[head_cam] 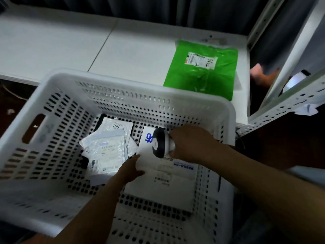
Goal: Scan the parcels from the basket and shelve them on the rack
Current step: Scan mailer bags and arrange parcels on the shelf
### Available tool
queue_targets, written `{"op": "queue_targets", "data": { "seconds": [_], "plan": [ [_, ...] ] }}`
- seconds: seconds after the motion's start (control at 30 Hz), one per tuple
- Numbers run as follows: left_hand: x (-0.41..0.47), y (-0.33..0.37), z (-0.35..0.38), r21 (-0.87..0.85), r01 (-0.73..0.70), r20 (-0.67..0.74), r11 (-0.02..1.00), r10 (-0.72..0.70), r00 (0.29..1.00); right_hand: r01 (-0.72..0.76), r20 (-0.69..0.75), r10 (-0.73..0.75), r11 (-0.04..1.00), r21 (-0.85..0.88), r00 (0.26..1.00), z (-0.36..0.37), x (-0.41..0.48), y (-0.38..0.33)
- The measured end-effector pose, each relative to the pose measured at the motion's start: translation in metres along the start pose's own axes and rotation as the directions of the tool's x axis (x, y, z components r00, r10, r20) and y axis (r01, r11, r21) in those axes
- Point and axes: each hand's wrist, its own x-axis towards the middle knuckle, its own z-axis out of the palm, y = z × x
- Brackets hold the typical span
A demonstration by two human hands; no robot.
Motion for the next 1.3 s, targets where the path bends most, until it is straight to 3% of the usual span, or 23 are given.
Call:
{"op": "queue_targets", "data": {
  "seconds": [0.13, 0.3, 0.4, 0.57, 0.8, 0.9, 1.0, 1.2, 1.3],
  "plan": [
    [-0.001, 0.006, -0.001, -0.042, 0.019, -0.016, 0.999, -0.020, 1.000, 0.053, -0.038, -0.055, 0.998, -0.045, 0.998, -0.007, 0.010, -0.010],
    [-0.004, 0.001, 0.001, 0.007, 0.052, 0.143, 0.999, -0.052, 0.988, 0.050, -0.058, -0.052, 0.998, -0.039, 0.997, -0.009, 0.007, -0.014],
    [-0.010, 0.005, 0.002, -0.021, 0.051, 0.144, 0.998, -0.047, 0.988, 0.027, -0.024, -0.028, 0.999, -0.047, 0.999, -0.007, 0.006, -0.010],
    [-0.023, 0.012, -0.010, -0.027, 0.001, 0.008, 1.000, -0.001, 1.000, -0.003, -0.023, 0.001, 0.996, -0.086, 1.000, -0.008, 0.007, -0.003],
    [-0.048, 0.046, -0.029, -0.174, 0.034, -0.287, 0.984, -0.084, 0.954, 0.020, -0.096, -0.026, 0.998, -0.064, 0.995, -0.022, 0.000, -0.008],
    [-0.062, 0.061, -0.026, -0.398, -0.006, -0.234, 0.917, -0.095, 0.967, 0.028, -0.122, -0.036, 0.998, -0.063, 0.992, -0.028, -0.007, -0.008],
    [-0.079, 0.074, -0.024, -0.465, -0.086, -0.156, 0.881, 0.014, 0.988, 0.018, -0.166, -0.030, 0.997, -0.070, 0.986, -0.036, -0.016, -0.008],
    [-0.113, 0.064, -0.064, -0.557, -0.228, -0.343, 0.799, 0.030, 0.939, -0.008, -0.188, 0.006, 1.000, -0.011, 0.982, -0.047, -0.030, -0.003],
    [-0.137, 0.043, -0.102, -0.643, -0.263, -0.417, 0.719, -0.041, 0.908, -0.001, -0.215, 0.013, 0.998, 0.056, 0.976, -0.052, -0.034, -0.002]
  ]
}}
